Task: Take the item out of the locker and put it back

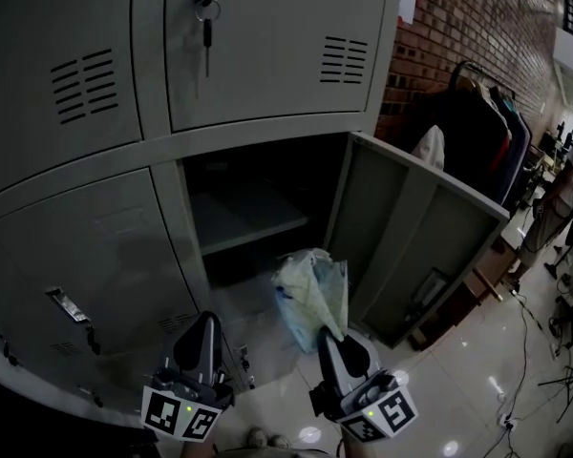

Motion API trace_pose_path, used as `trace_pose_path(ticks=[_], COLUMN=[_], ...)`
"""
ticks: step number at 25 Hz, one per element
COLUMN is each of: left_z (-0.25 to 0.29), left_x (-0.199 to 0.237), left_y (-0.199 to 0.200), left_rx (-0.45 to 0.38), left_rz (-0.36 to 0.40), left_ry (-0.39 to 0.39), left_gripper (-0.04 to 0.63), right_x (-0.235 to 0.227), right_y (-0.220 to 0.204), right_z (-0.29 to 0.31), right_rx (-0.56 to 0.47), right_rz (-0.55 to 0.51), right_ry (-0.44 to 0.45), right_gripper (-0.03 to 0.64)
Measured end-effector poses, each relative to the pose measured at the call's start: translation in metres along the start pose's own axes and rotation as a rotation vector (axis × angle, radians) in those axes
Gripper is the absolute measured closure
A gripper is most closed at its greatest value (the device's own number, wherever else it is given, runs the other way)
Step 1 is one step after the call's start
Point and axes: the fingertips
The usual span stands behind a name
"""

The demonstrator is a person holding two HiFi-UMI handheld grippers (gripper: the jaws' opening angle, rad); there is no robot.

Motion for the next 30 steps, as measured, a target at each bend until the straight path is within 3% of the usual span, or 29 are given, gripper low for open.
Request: trace_pose_path(ticks=[5, 9, 16, 20, 27, 28, 30], left_z=[0.000, 0.000, 0.003, 0.005, 0.009, 0.010, 0.011], left_x=[0.004, 0.009, 0.013, 0.018, 0.023, 0.023, 0.024], left_y=[0.000, -0.001, -0.003, -0.001, -0.003, -0.003, -0.003], left_rx=[0.001, 0.002, 0.011, 0.007, 0.006, 0.005, 0.008], left_rz=[0.002, -0.007, -0.015, -0.014, -0.018, -0.018, -0.012], left_ry=[0.004, 0.012, 0.007, 0.011, 0.010, 0.009, 0.008], left_gripper=[0.592, 0.592, 0.592, 0.592, 0.592, 0.592, 0.592], right_x=[-0.004, -0.023, -0.062, -0.066, -0.062, -0.063, -0.067], right_y=[0.018, 0.014, -0.032, -0.054, -0.059, -0.059, -0.058], right_z=[0.050, 0.128, 0.230, 0.248, 0.255, 0.255, 0.256], right_rx=[0.007, 0.119, 0.303, 0.377, 0.382, 0.374, 0.355], right_rz=[-0.034, -0.116, -0.173, -0.213, -0.251, -0.255, -0.259], right_ry=[0.021, 0.007, -0.036, -0.033, -0.024, -0.031, -0.056], right_gripper=[0.581, 0.581, 0.581, 0.581, 0.574, 0.563, 0.392])
Point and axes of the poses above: the fingertips, and each gripper's own axes: z forward along the fingers, x to its left, y out of its top
